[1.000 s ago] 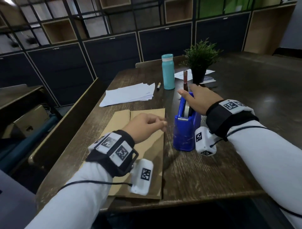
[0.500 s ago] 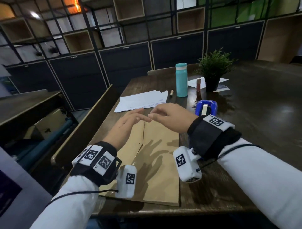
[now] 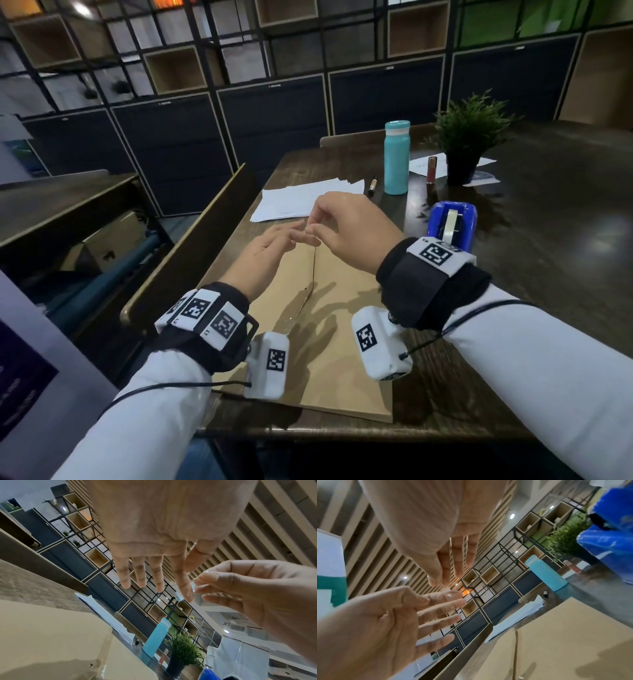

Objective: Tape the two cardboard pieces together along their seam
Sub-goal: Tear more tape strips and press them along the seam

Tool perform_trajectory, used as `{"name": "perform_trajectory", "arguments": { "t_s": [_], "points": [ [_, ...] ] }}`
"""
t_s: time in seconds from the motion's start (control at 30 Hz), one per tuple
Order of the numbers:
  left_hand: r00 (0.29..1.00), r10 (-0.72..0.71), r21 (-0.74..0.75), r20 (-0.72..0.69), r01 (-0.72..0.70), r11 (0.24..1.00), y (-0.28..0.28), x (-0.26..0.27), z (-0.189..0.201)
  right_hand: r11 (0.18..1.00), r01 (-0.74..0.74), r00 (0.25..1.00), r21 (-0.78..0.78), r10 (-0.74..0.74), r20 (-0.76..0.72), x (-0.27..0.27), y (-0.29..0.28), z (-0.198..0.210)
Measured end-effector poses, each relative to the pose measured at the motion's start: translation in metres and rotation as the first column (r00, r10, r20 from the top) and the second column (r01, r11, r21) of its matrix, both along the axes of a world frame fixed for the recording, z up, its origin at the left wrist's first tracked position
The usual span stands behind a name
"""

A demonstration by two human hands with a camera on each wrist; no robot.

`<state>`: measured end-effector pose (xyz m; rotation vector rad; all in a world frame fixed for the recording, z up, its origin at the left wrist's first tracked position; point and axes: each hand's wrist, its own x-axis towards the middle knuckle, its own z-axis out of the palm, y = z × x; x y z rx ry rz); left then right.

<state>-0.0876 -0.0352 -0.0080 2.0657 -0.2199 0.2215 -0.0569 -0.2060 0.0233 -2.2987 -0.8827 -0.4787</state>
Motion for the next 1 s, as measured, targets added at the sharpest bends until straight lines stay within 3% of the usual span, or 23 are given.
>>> {"name": "perform_trajectory", "arguments": {
  "t_s": [0.1, 0.2, 0.37, 0.47, 0.6, 0.8, 1.0],
  "points": [
    [0.997, 0.077, 0.031, -0.009, -0.076, 0.997, 0.005, 0.001, 0.004, 0.995, 0.017, 0.987, -0.102, 0.0, 0.162, -0.009, 0.006, -0.004],
    [0.985, 0.154, 0.263, -0.079, -0.129, 0.956, 0.016, 0.003, 0.005, 0.998, -0.035, 0.989, 0.046, 0.028, 0.147, -0.01, 0.009, -0.009],
    [0.915, 0.155, 0.491, -0.373, 0.053, 0.869, 0.039, 0.005, 0.008, 0.996, 0.019, 0.967, 0.087, 0.004, -0.255, 0.002, 0.009, -0.022],
    [0.889, 0.171, 0.627, -0.424, 0.152, 0.764, 0.045, 0.006, 0.012, 0.992, 0.056, 0.918, 0.115, -0.006, -0.395, 0.011, 0.006, -0.036],
    [0.887, 0.173, 0.737, -0.429, 0.232, 0.635, 0.038, 0.013, 0.007, 0.98, 0.053, 0.791, 0.194, 0.078, -0.607, 0.015, 0.009, -0.044],
    [0.893, 0.171, 0.778, -0.416, 0.252, 0.576, 0.033, 0.028, -0.008, 0.964, 0.078, 0.639, 0.253, 0.147, -0.755, 0.014, 0.022, -0.054],
    [0.889, 0.165, 0.767, -0.427, 0.259, 0.587, 0.037, 0.026, -0.016, 0.98, 0.073, 0.579, 0.187, 0.111, -0.807, 0.013, 0.03, -0.062]
  ]
}}
